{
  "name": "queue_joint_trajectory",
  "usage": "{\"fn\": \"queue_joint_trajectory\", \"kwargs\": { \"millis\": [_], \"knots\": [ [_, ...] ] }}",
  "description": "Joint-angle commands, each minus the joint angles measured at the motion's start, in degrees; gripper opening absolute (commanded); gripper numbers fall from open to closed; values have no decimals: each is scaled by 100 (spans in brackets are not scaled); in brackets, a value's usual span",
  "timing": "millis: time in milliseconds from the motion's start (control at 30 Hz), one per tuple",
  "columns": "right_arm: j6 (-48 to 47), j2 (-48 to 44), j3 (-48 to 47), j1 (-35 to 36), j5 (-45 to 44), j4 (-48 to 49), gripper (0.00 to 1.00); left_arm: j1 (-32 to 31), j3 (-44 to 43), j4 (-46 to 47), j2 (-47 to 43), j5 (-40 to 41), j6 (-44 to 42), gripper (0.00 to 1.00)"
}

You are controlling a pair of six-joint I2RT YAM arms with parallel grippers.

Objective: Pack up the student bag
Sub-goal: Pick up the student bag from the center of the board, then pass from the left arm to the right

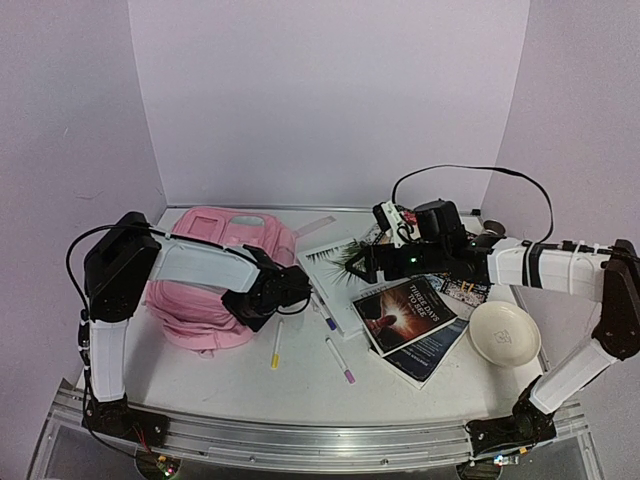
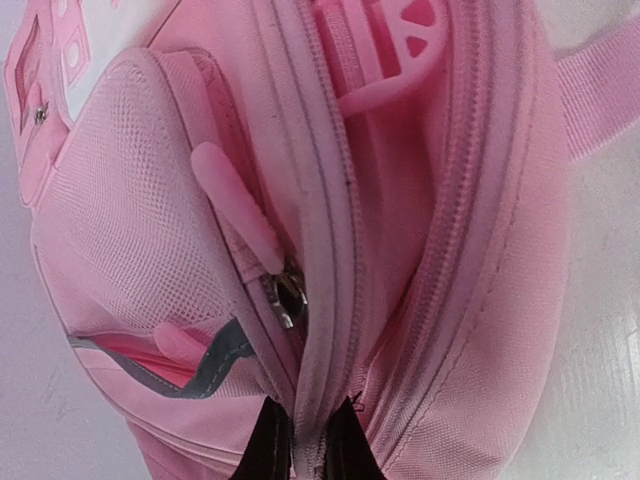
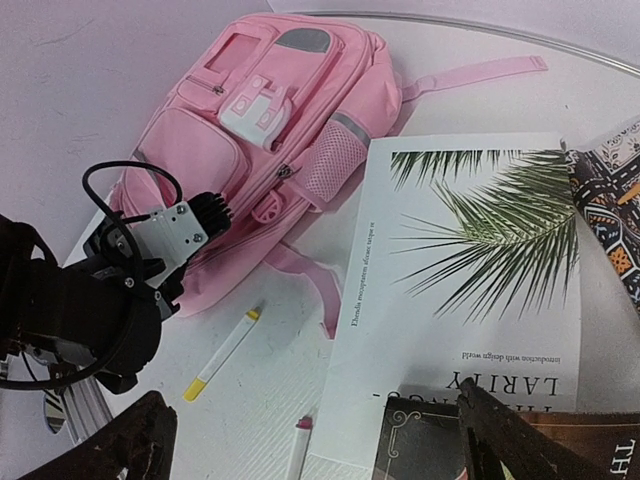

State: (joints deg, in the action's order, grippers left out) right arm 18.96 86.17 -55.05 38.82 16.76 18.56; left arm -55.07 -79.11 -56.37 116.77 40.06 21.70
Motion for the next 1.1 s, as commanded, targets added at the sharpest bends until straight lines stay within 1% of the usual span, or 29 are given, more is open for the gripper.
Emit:
{"fn": "queue_joint_trajectory", "kwargs": {
  "millis": [0,167,300,467,633,833,1067],
  "knots": [
    [19,-8,-79,63,-41,139,98,31,-329,26,-221,-158,50,0],
    [64,-88,-142,77,-33,130,98,44,-802,-212,-585,-214,365,0],
    [226,-93,-236,118,42,127,98,136,-1469,-607,-836,-225,706,0],
    [659,98,-475,270,161,34,98,358,-2168,-835,-1078,-633,899,0],
    [1365,497,-716,580,155,85,98,441,-2568,-858,-1208,-1058,970,0],
    [2235,1125,-944,1011,105,701,98,471,-2799,-845,-1271,-1386,1086,0],
    [2733,1779,-1122,1347,161,1651,98,471,-2830,-793,-1330,-1748,1349,0]
  ]
}}
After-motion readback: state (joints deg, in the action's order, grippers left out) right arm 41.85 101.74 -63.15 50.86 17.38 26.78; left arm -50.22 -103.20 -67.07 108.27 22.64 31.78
